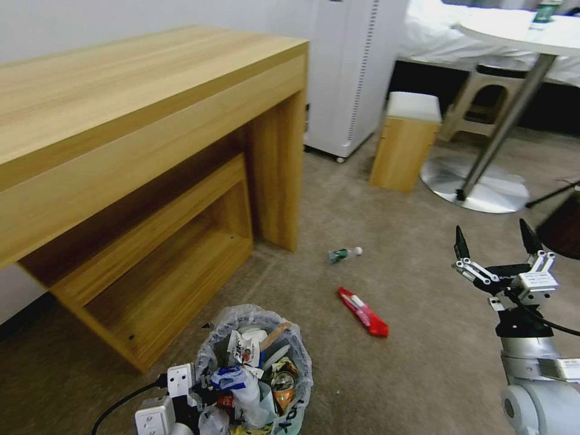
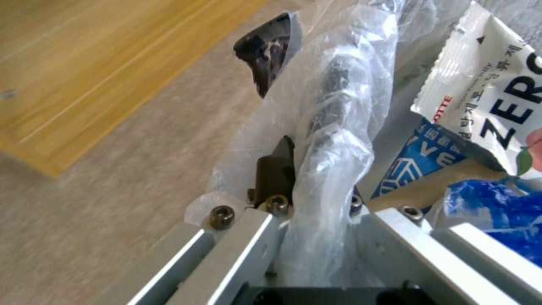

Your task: Pick up the trash bin and place the garbage on the floor into it.

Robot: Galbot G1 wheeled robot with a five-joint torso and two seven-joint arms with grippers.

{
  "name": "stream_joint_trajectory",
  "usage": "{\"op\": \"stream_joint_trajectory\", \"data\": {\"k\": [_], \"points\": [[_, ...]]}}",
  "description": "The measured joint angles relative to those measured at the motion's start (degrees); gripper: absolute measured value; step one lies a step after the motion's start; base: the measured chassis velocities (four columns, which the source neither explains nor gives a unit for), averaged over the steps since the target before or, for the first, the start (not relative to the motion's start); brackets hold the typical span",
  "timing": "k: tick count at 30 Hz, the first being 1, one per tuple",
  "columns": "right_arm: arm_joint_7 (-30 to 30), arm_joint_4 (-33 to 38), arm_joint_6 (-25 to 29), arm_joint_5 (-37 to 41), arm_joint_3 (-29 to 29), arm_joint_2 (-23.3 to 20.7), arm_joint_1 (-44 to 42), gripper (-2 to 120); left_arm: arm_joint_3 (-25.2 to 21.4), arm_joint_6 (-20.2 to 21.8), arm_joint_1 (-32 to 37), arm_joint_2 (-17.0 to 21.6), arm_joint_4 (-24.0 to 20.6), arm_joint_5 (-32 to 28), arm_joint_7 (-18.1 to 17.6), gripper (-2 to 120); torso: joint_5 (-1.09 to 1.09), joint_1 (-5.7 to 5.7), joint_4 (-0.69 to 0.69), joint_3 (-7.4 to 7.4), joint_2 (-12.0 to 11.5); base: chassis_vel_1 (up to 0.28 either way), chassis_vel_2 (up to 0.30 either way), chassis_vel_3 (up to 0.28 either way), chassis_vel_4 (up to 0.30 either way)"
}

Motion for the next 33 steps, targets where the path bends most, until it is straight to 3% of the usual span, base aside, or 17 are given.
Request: {"op": "stream_joint_trajectory", "data": {"k": [18, 33], "points": [[-4.18, -0.97, 3.81, -1.42, -3.0, 1.89, -0.11, 100, -0.55, -0.66, 1.25, 0.39, -0.74, 0.26, 0.37, 0, -0.01, 0.0, 0.02, -0.01, 0.0, -0.046, -0.023, -0.024, -0.046], [-4.49, -0.82, 4.82, -2.46, -4.53, 2.26, -0.53, 100, -0.42, -1.15, 1.46, 0.4, -0.77, 0.59, 0.51, 0, -0.02, -0.01, 0.01, 0.01, 0.0, -0.21, 0.202, 0.213, -0.207]]}}
